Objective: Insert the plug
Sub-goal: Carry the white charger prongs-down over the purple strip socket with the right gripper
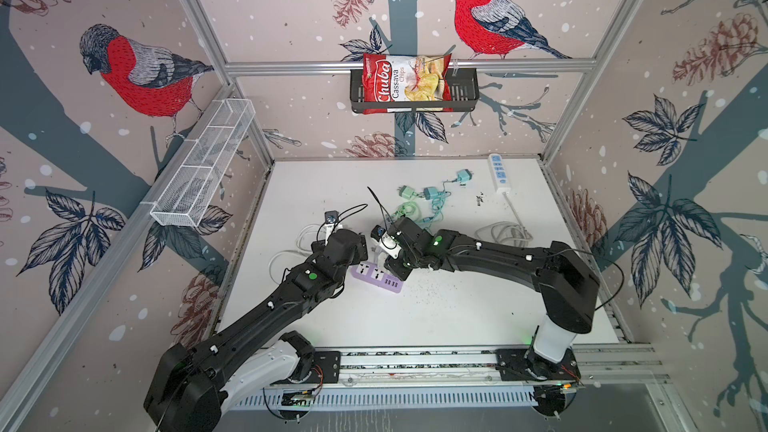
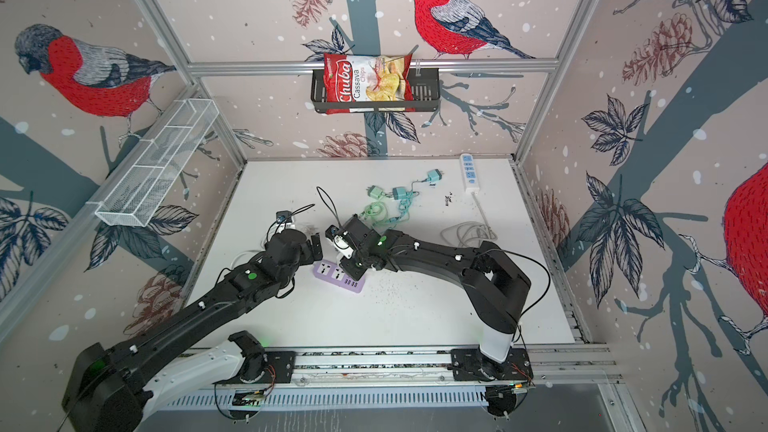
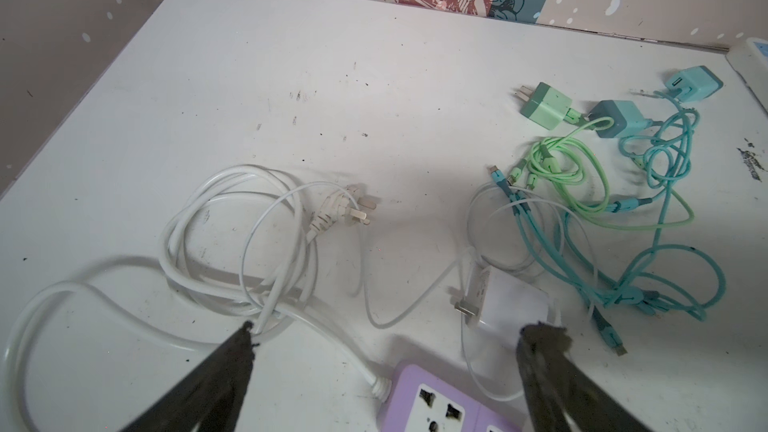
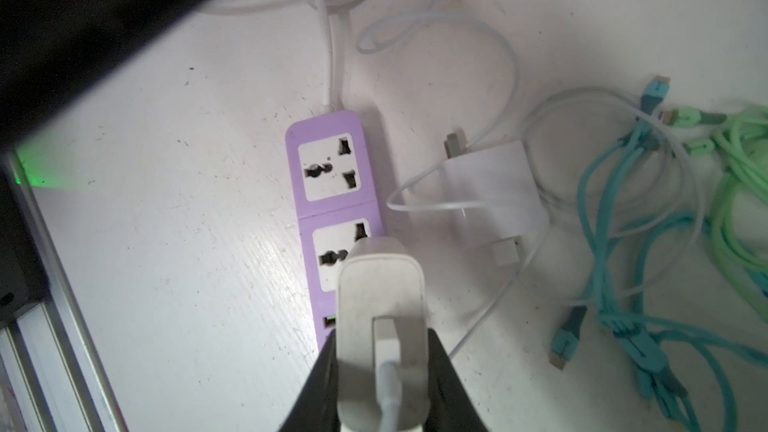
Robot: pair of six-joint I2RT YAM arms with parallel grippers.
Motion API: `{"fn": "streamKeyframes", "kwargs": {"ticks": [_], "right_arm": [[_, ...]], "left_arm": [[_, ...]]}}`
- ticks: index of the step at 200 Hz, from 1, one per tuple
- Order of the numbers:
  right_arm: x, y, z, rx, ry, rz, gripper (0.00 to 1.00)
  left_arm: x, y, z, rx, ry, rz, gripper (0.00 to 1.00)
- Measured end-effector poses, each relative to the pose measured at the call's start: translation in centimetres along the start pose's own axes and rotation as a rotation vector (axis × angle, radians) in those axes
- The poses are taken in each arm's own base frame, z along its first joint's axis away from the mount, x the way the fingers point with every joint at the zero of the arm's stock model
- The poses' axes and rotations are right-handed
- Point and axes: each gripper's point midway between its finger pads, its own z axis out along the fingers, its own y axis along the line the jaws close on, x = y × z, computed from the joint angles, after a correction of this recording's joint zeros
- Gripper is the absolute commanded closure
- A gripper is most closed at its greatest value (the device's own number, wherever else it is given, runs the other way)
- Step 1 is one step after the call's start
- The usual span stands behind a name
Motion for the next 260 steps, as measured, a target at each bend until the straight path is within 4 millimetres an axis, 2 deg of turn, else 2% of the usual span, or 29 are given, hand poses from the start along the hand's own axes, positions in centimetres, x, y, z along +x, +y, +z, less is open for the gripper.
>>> {"fn": "streamKeyframes", "kwargs": {"ticks": [37,69,112,167,217,260], "right_arm": [[-0.4,0.7,0.8,-0.046,0.0,-0.058,0.94],[-1.2,0.7,1.5,-0.047,-0.012,-0.077,0.94],[-1.0,0.5,1.6,-0.036,-0.006,-0.105,0.96],[-0.5,0.3,1.0,-0.034,0.01,-0.146,0.96],[-0.7,0.4,-0.6,-0.038,0.004,-0.166,0.96],[-0.5,0.4,-0.3,-0.043,0.013,-0.165,0.96]], "left_arm": [[0.0,0.2,0.3,0.008,0.005,-0.018,0.02],[0.0,0.6,0.2,-0.002,-0.001,-0.032,0.02],[-0.1,0.7,0.1,0.003,-0.005,-0.038,0.02],[-0.2,0.4,0.1,0.031,-0.011,-0.043,0.02],[-0.1,0.5,0.3,0.033,-0.014,-0.049,0.02],[-0.1,0.4,0.3,0.036,-0.015,-0.049,0.02]]}}
